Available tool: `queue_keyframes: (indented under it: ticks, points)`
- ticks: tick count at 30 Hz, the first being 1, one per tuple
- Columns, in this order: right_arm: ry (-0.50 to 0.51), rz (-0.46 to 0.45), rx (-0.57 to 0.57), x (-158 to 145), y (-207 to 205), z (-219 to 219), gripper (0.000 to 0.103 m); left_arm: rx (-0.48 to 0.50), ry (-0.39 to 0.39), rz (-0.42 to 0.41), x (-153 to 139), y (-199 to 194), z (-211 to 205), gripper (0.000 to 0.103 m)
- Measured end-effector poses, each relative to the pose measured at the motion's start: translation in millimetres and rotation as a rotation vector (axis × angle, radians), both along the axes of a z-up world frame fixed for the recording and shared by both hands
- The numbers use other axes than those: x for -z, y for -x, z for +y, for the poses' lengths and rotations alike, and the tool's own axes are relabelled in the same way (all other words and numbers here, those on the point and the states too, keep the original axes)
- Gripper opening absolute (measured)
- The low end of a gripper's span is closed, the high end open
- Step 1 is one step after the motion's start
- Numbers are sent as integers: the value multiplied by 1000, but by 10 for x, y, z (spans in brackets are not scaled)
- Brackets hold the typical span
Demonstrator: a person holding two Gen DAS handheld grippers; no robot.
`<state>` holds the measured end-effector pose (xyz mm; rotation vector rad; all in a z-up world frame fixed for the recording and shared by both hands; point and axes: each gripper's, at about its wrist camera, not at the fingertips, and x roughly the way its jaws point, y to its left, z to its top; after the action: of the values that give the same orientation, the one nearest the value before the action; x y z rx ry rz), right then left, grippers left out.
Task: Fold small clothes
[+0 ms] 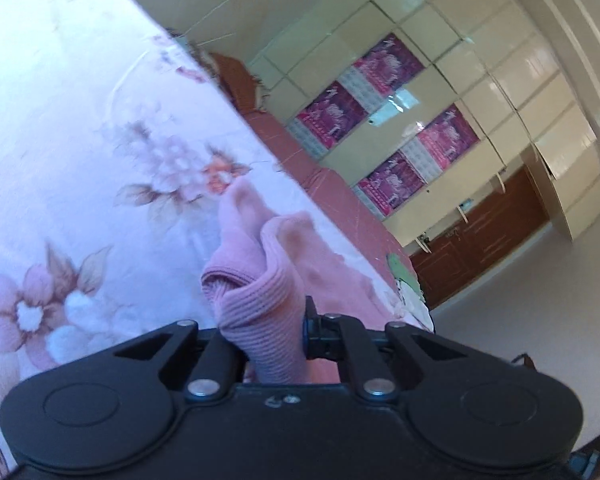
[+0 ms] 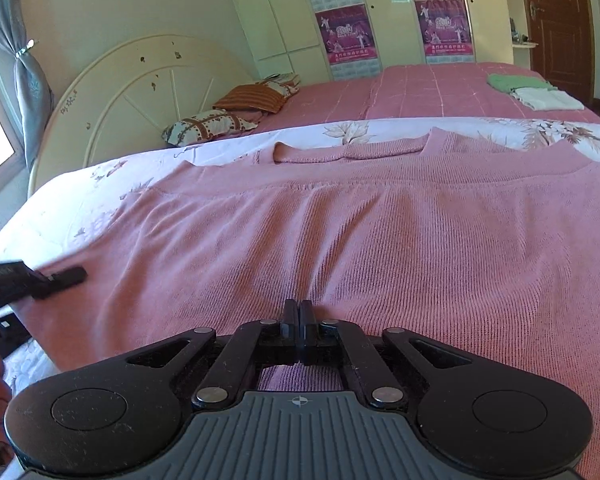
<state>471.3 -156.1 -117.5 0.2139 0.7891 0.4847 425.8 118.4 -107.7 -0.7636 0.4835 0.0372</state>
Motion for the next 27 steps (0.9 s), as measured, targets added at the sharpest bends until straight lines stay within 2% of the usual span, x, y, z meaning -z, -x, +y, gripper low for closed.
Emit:
queue_keyframes:
  ticks: [3, 5, 6, 8, 10, 14, 16, 17, 18, 19, 20, 21, 24, 26, 27]
  points:
    - [-17, -8, -3, 15, 5, -17, 0, 128, -152, -47, -432, -125, -513, 8]
    - [-63, 17, 0, 7, -18, -102, 0, 211, -225, -67, -657, -201, -916, 8]
    - [-114, 26, 36, -39, -13, -229, 0, 259, -264, -73, -742, -238, -1161, 8]
    - [-273, -35, 184, -186, 111, -717, 0, 351, -318, -65, -816, -326, -1629, 8]
    - [-381, -30, 275, -265, 201, -1242, 0, 438, -360, -51, -773, -416, -2111, 8]
    - [-427, -34, 380, -364, 382, -2210, 0, 643, -473, 60, -296, -619, -3171, 12]
    - [-422, -10, 414, -353, 450, -2592, 0, 750, -506, 152, 11, -653, -3640, 27]
    - [-427, 2, 427, -343, 482, -2750, 0, 782, -536, 129, 56, -567, -3799, 38]
    - [-428, 13, 438, -328, 518, -2887, 4, 798, -570, 64, 41, -428, -3898, 65]
    - [-425, 14, 441, -326, 556, -2997, 17, 812, -560, 16, 9, -314, -3914, 78]
    - [-418, 7, 441, -345, 602, -3075, 29, 820, -524, -8, -38, -224, -3878, 77]
    - [-420, -6, 438, -354, 642, -3131, 49, 807, -487, -18, -76, -153, -3784, 76]
    - [-464, -12, 366, -379, 683, -3170, 50, 685, -435, -32, -195, -59, -3342, 76]
    - [-479, -10, 288, -407, 629, -3070, 50, 562, -455, -39, -246, -128, -2988, 75]
    - [-481, -11, 245, -413, 597, -2998, 50, 509, -481, -18, -248, -210, -2831, 74]
